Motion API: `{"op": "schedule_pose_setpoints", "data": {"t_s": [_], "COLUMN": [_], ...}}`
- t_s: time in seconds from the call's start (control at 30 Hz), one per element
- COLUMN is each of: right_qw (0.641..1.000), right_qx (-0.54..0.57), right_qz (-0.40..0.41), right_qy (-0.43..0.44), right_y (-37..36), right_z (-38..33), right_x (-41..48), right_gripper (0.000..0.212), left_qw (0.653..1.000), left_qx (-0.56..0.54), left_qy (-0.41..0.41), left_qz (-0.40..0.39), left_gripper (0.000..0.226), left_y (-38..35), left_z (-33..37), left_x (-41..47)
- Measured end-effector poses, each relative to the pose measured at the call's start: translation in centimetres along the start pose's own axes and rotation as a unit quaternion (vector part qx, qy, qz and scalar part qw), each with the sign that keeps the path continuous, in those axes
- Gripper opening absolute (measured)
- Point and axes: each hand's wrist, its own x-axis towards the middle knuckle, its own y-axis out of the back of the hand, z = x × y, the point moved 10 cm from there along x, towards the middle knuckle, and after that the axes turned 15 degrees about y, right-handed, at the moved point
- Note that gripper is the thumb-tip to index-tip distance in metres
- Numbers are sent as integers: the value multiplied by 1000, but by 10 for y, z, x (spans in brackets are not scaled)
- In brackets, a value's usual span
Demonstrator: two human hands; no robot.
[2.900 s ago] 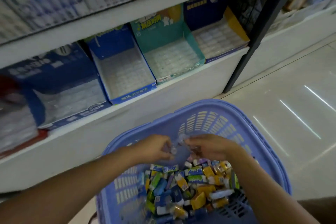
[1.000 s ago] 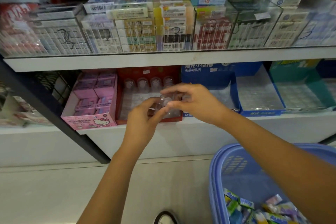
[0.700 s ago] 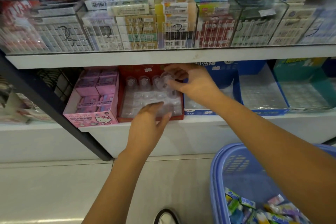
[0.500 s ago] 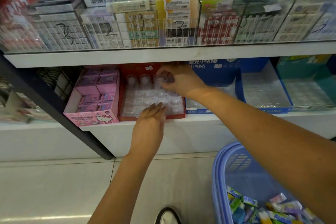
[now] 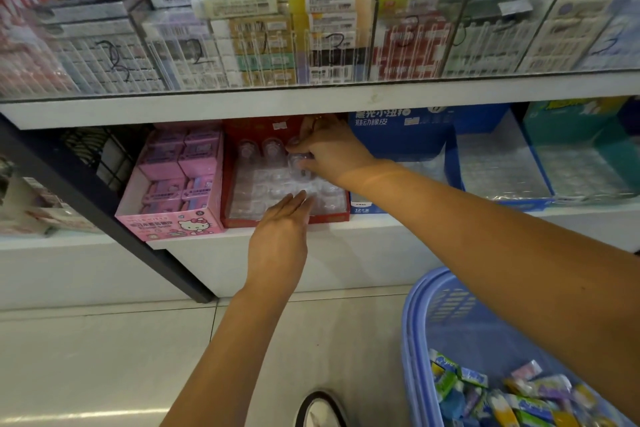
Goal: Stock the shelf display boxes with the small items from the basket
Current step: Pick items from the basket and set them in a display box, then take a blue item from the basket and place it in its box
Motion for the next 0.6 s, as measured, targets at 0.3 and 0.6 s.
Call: {"op": "schedule_pose_setpoints", "data": {"t_s": [0.3,0.6], "right_qw": [988,900], "right_qx": [110,236], "right_qz": [82,-190], "right_qy": [-68,-312], "right_y": [60,-54], "right_z": [-4,98], "right_x": [-171,-415], "right_gripper": [31,17], "left_qw": [984,918], "left_qx": [-152,31], "left_qy": [-89,-275], "left_qz": [13,-282], "left_gripper": [20,24], "left_y": [65,-35], "left_z": [77,210], "left_x": [-30,-94]}}
